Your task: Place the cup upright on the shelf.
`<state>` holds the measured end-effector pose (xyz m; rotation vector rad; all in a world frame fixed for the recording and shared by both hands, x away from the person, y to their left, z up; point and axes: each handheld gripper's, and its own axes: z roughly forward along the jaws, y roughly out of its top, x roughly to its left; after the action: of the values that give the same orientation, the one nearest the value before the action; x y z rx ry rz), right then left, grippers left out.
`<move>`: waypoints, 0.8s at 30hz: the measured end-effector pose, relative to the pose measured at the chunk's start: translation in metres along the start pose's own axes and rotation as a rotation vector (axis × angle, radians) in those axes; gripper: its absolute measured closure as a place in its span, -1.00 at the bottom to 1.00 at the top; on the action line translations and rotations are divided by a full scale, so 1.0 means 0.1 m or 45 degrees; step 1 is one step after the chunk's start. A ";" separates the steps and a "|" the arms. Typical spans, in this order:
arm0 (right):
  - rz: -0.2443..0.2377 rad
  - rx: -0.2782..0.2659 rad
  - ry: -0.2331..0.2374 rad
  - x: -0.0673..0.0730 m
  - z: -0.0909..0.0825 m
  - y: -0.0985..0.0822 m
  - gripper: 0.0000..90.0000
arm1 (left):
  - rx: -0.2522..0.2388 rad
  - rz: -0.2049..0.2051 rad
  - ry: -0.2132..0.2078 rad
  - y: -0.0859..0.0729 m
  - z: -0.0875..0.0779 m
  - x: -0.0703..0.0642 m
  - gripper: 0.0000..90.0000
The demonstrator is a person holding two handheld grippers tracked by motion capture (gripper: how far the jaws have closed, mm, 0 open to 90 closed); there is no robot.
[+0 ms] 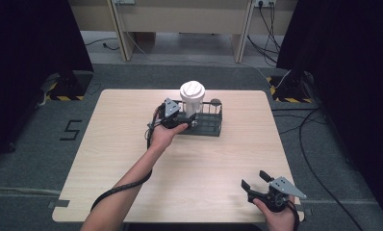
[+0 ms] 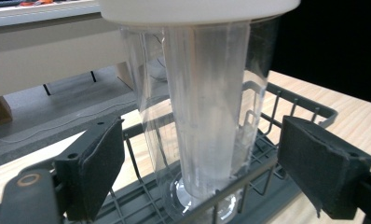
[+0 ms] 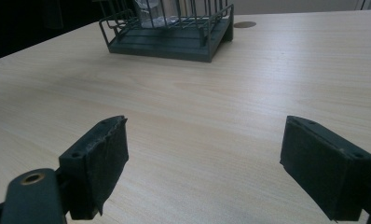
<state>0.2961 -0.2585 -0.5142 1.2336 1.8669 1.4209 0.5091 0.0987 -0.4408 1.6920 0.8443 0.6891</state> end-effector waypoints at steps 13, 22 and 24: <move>0.000 0.000 -0.002 0.00 0.00 0.00 -0.65 | -0.021 0.035 0.004 -0.04 -0.22 0.02 -0.68; 0.000 0.001 -0.005 0.00 0.00 0.00 -0.65 | -0.038 0.046 0.009 -0.09 -0.39 0.05 -0.67; 0.000 0.000 -0.006 0.00 0.00 0.00 -0.65 | -0.040 0.043 0.007 -0.10 -0.42 0.06 -0.67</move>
<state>0.2960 -0.2583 -0.5142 1.2355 1.8636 1.4166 0.4774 0.1285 -0.4392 1.6800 0.8069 0.7268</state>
